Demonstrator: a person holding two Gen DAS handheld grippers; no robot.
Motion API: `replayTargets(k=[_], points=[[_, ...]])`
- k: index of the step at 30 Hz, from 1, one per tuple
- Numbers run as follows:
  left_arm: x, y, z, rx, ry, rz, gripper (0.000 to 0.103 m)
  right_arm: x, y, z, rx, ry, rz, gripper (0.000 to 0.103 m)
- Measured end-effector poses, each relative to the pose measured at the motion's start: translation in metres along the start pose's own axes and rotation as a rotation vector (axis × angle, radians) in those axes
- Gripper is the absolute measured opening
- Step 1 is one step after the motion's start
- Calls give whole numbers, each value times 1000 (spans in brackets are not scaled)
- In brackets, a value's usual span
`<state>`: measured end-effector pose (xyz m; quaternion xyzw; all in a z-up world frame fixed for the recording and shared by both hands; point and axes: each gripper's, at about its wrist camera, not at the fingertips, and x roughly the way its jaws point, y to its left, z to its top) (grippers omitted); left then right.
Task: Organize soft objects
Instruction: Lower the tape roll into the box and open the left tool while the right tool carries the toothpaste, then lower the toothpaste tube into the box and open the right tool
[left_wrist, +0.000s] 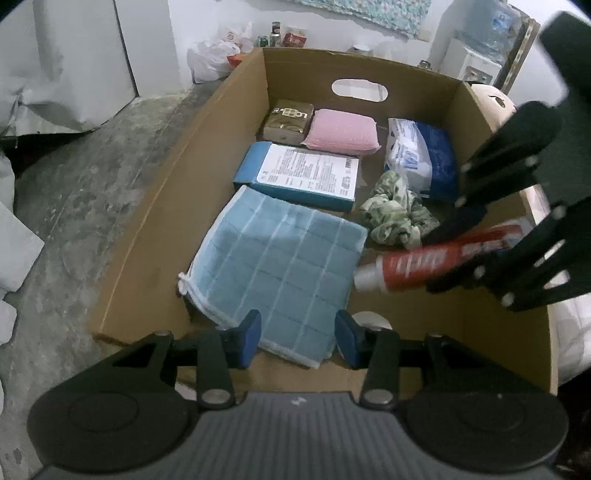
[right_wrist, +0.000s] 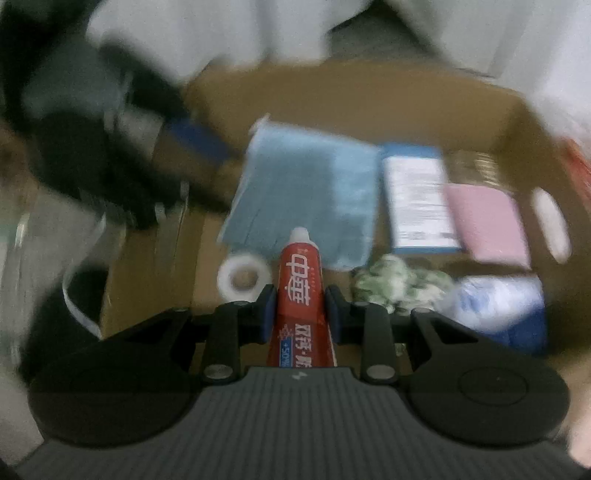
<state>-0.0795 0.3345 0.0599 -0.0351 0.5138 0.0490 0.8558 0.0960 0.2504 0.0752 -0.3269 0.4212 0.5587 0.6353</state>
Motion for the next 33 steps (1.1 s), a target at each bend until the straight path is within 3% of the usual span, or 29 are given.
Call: replayTargets(k=[4, 10, 19, 24, 26, 31, 33], points=[[5, 0, -5, -4, 0, -12, 46, 27, 10, 10, -185, 128, 59, 27], [5, -5, -11, 21, -20, -8, 50, 45, -3, 24, -99, 184, -27, 29], [-3, -11, -10, 30, -35, -28, 52, 41, -28, 30, 61, 261, 84, 31], [-5, -16, -10, 24, -39, -32, 52, 59, -31, 25, 98, 323, 52, 23], [-6, -17, -11, 24, -34, -38, 52, 66, -26, 26, 55, 334, 32, 23], [-9, -17, -14, 21, -34, -38, 52, 56, 8, 14, -306, 340, 60, 23], [-8, -15, -14, 15, -34, -37, 52, 55, 9, 12, -353, 382, 76, 22]])
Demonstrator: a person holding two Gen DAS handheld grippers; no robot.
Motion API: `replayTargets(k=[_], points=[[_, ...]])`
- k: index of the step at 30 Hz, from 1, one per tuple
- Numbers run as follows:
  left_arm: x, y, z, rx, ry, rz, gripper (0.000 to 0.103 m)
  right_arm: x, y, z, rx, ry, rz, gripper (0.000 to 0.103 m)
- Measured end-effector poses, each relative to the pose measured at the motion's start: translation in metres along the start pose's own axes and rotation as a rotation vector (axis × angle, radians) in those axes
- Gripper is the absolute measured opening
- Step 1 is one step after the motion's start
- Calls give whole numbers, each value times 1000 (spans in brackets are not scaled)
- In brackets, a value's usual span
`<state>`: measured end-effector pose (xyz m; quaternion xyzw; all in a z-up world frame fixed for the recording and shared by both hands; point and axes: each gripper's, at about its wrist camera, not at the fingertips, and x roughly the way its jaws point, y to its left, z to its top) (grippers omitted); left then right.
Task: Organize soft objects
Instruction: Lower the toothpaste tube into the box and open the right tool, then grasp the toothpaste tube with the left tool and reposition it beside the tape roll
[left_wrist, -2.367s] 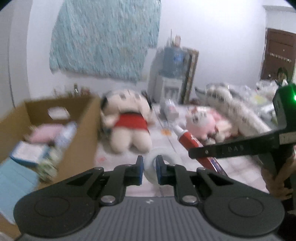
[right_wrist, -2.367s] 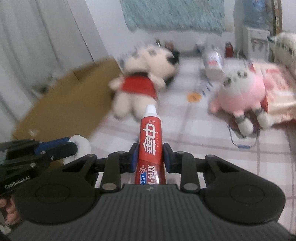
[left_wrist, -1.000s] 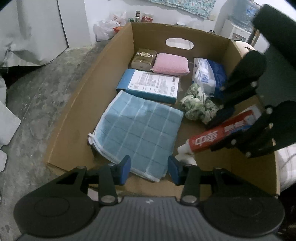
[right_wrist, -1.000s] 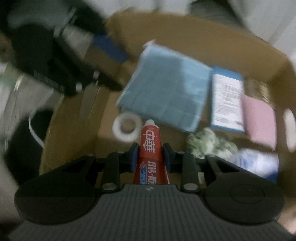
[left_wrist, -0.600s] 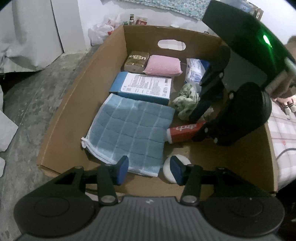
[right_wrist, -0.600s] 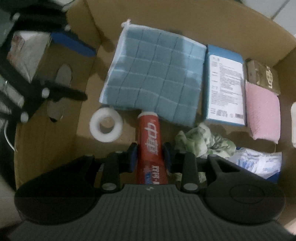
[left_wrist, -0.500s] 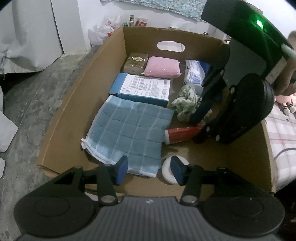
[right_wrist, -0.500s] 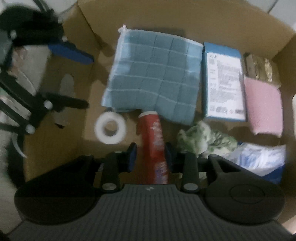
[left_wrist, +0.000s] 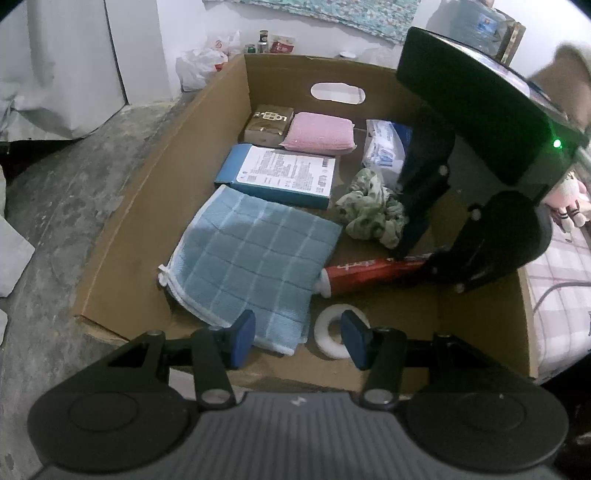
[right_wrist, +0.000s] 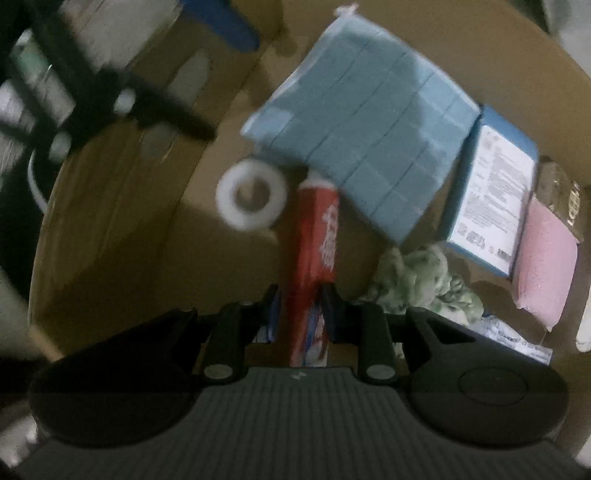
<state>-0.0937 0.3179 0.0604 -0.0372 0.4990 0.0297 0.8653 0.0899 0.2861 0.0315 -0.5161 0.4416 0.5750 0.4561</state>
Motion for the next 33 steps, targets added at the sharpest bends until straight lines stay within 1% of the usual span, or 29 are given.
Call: replayTargets(k=[2, 3, 4, 7, 9, 10, 11, 12, 14, 15, 16, 17, 18, 20, 21, 22, 23, 24, 25, 27, 28, 29, 30, 31, 33], points=[[1, 2, 0, -1, -1, -1, 53, 0, -2, -3, -35, 73, 32, 22], [1, 2, 0, 1, -3, -4, 53, 1, -2, -7, -48, 113, 52, 19], [2, 3, 0, 3, -3, -5, 53, 0, -4, -9, -42, 129, 63, 19], [5, 2, 2, 11, -10, -8, 53, -6, -9, -11, -36, 122, 33, 20], [6, -4, 6, 77, -16, -11, 55, -17, -18, -14, 24, 59, 27, 20], [8, -10, 8, 137, -16, -17, 56, -23, -21, -16, 47, 22, 19, 20], [10, -18, 13, 216, -16, -28, 58, -30, -23, -19, 66, -15, -1, 22], [14, -26, 17, 304, -8, -45, 58, -35, -23, -23, 81, -34, -16, 21], [28, -45, 27, 489, 35, -82, 58, -40, -21, -30, 92, -46, -66, 21], [37, -52, 32, 561, 60, -94, 57, -41, -20, -34, 103, -46, -90, 21], [47, -58, 38, 607, 80, -93, 56, -41, -17, -40, 123, -44, -118, 21], [56, -60, 45, 624, 101, -97, 55, -39, -16, -46, 138, -44, -130, 21], [68, -61, 53, 625, 141, -119, 55, -36, -13, -50, 148, -44, -134, 20], [89, -56, 67, 575, 239, -186, 49, -28, -8, -56, 190, -67, -145, 20], [96, -55, 70, 554, 269, -207, 44, -25, -9, -56, 217, -75, -146, 20], [98, -55, 72, 558, 274, -210, 33, -22, -8, -57, 241, -82, -160, 20], [98, -58, 72, 584, 279, -215, 25, -18, -11, -58, 260, -84, -173, 21], [97, -61, 71, 602, 282, -221, 23, -16, -14, -60, 282, -90, -168, 21], [96, -63, 70, 612, 286, -228, 18, -15, -15, -61, 300, -96, -162, 21], [94, -66, 70, 608, 294, -230, 12, -11, -20, -66, 333, -104, -164, 22], [94, -69, 69, 618, 292, -233, 5, -6, -22, -67, 340, -109, -175, 22], [92, -74, 69, 629, 286, -245, 3, -7, -24, -69, 349, -117, -174, 23], [93, -76, 69, 623, 290, -274, 4, -7, -25, -71, 355, -122, -184, 23], [95, -79, 69, 611, 301, -302, 6, -10, -25, -72, 360, -127, -192, 23], [102, -87, 66, 624, 322, -318, 12, -11, -27, -74, 365, -130, -203, 24]])
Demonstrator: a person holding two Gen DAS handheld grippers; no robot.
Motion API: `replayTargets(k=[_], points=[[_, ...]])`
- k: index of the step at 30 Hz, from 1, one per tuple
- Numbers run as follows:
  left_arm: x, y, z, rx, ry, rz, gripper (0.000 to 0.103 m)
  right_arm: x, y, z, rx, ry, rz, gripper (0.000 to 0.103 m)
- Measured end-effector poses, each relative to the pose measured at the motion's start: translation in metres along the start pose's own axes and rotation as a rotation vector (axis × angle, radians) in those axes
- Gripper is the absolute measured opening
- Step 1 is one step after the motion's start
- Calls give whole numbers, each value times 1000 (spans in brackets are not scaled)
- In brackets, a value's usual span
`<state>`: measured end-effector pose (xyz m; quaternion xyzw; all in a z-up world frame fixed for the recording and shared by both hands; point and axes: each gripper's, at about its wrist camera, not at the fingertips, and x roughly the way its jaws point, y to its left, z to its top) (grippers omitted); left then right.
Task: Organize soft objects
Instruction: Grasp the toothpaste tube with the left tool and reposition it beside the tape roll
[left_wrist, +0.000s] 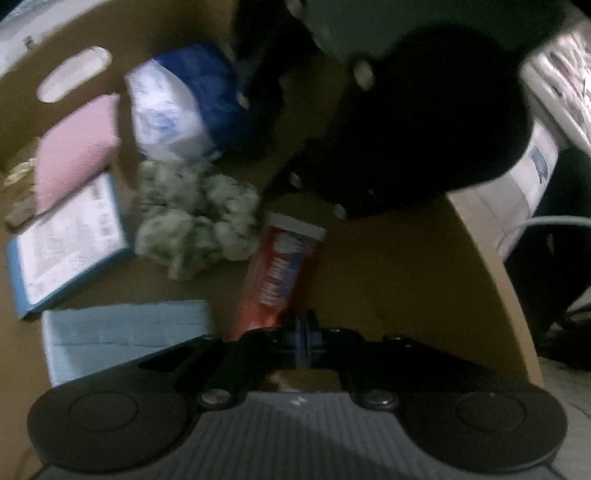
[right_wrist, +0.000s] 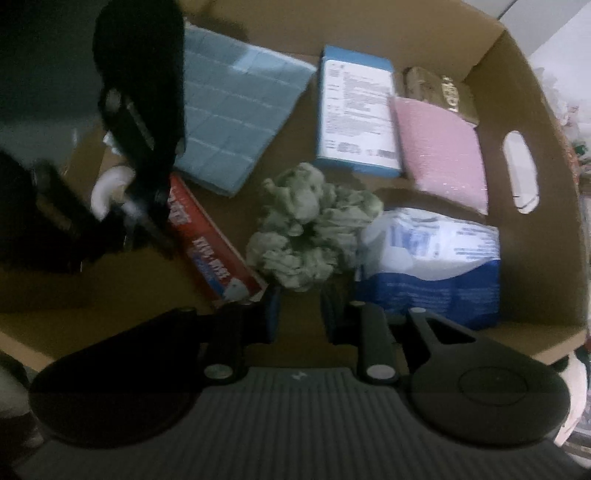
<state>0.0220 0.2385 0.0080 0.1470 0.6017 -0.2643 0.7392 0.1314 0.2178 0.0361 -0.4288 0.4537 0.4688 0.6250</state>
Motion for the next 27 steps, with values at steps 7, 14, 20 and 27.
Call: replayTargets(k=[7, 14, 20, 27], points=[[-5, -2, 0, -18, -47, 65, 55, -10, -5, -5, 24, -36, 1, 25], [-10, 11, -5, -51, -46, 141, 44, -12, -9, -8, 54, -52, 14, 28], [8, 12, 2, -62, -16, 179, 28, -13, -8, -9, 60, -52, 5, 29], [-11, 9, 3, -182, -14, 39, 27, -14, -4, -11, 66, -70, -15, 29]])
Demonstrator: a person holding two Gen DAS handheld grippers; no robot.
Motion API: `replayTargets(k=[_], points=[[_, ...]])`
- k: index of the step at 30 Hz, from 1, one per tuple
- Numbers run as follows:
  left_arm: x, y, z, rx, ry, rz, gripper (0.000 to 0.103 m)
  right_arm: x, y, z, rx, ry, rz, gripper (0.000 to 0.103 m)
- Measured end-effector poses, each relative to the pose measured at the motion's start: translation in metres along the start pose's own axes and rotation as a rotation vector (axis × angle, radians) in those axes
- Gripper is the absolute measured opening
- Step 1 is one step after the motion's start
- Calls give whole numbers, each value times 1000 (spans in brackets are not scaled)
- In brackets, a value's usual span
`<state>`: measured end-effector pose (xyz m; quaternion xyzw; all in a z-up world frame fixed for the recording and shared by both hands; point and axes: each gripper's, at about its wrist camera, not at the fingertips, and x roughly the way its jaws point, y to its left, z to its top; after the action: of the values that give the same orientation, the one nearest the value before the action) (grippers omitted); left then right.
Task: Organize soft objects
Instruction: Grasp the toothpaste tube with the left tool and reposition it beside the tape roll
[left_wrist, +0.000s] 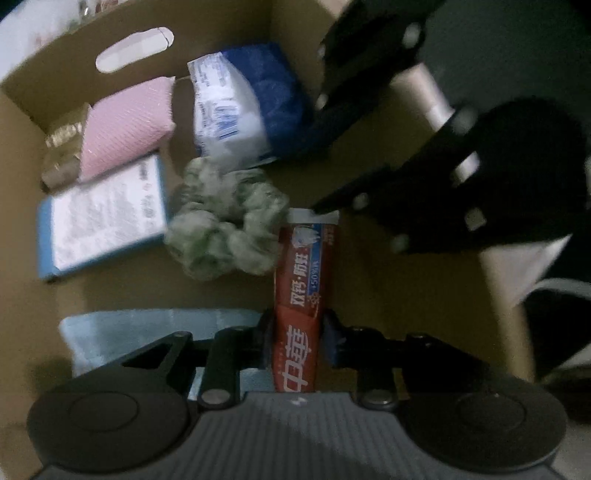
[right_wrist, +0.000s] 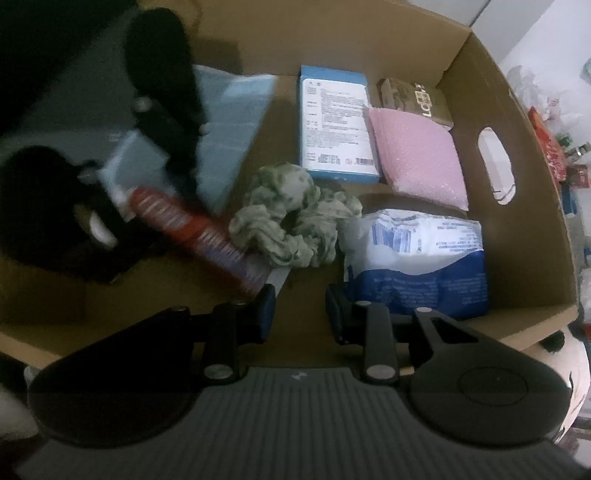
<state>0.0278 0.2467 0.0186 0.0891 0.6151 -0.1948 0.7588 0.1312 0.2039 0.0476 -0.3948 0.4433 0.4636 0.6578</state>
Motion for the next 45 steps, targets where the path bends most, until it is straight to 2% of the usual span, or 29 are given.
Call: replayTargets(k=[2, 4, 5, 7, 8, 9, 10, 11, 13, 14, 17, 18, 19, 22, 23, 25, 27, 29, 30, 32, 33, 34, 35, 36, 38, 41, 42, 44, 45], points=[[-9, 3, 0, -58, -21, -65, 27, -2, -1, 0, 6, -1, 2, 29], [-13, 8, 0, -86, -39, -84, 27, -7, -2, 2, 14, -15, -11, 29], [-14, 8, 0, -78, -41, -64, 27, -11, -3, 2, 19, -23, -13, 29], [-14, 3, 1, -34, -30, 35, 28, -16, -4, 2, 32, -29, 7, 29], [-14, 2, 3, -29, -27, 58, 28, -17, -4, 1, 34, -27, 8, 29], [-16, 5, 2, -47, -42, 0, 28, -17, -2, 0, 26, -23, 3, 29], [-16, 11, 1, -94, -54, -100, 28, -18, 0, -1, 17, -27, -6, 30], [-13, 17, 0, -145, -54, -153, 28, -19, 2, -2, 9, -31, -15, 30], [-7, 21, -3, -184, -44, -124, 28, -21, 2, -3, 18, -38, -9, 30], [-4, 24, -5, -207, -56, -140, 28, -22, 1, -4, 27, -37, 3, 30], [10, 45, -17, -492, -59, -328, 28, -22, 5, -6, 6, -34, -12, 31], [16, 49, -21, -585, -53, -361, 28, -22, 6, -6, 5, -32, -17, 31], [19, 49, -22, -607, -49, -360, 30, -22, 6, -5, 8, -29, -14, 31], [28, 30, -11, -503, -14, -190, 35, -21, 6, -3, 9, -23, -12, 31], [29, 24, -8, -464, -7, -160, 42, -20, 7, -4, 5, -20, -16, 32], [22, 19, -5, -442, -14, -176, 53, -20, 10, -5, -3, -17, -16, 32], [-1, 16, -10, -413, -62, -169, 53, -22, 10, -5, -5, -21, -18, 32], [-28, 15, -18, -367, -99, -104, 47, -23, 9, -4, -2, -27, -11, 32], [-37, 16, -21, -338, -102, -57, 45, -22, 9, -3, -2, -29, -11, 32], [-46, 21, -26, -244, -80, 101, 41, -20, 12, 1, -14, -31, -13, 32], [-46, 20, -28, -181, -59, 208, 41, -18, 14, 3, -21, -30, -15, 32], [-43, 22, -29, -141, -42, 269, 42, -15, 18, 6, -36, -27, -11, 32], [-37, 31, -28, -123, -19, 284, 42, -12, 21, 9, -48, -23, -6, 32], [-31, 39, -26, -147, -5, 274, 42, -8, 25, 11, -60, -15, -4, 32], [-18, 52, -27, -191, 10, 227, 42, 2, 31, 17, -77, 3, -11, 32], [-5, 51, -29, -172, 27, 202, 42, 18, 39, 25, -114, 47, -31, 32], [-1, 52, -27, -164, 26, 223, 45, 23, 43, 26, -138, 64, -42, 32], [-2, 56, -24, -155, 13, 255, 59, 25, 48, 27, -164, 59, -68, 32], [-8, 62, -24, -179, -17, 263, 60, 24, 48, 28, -164, 61, -68, 32]])
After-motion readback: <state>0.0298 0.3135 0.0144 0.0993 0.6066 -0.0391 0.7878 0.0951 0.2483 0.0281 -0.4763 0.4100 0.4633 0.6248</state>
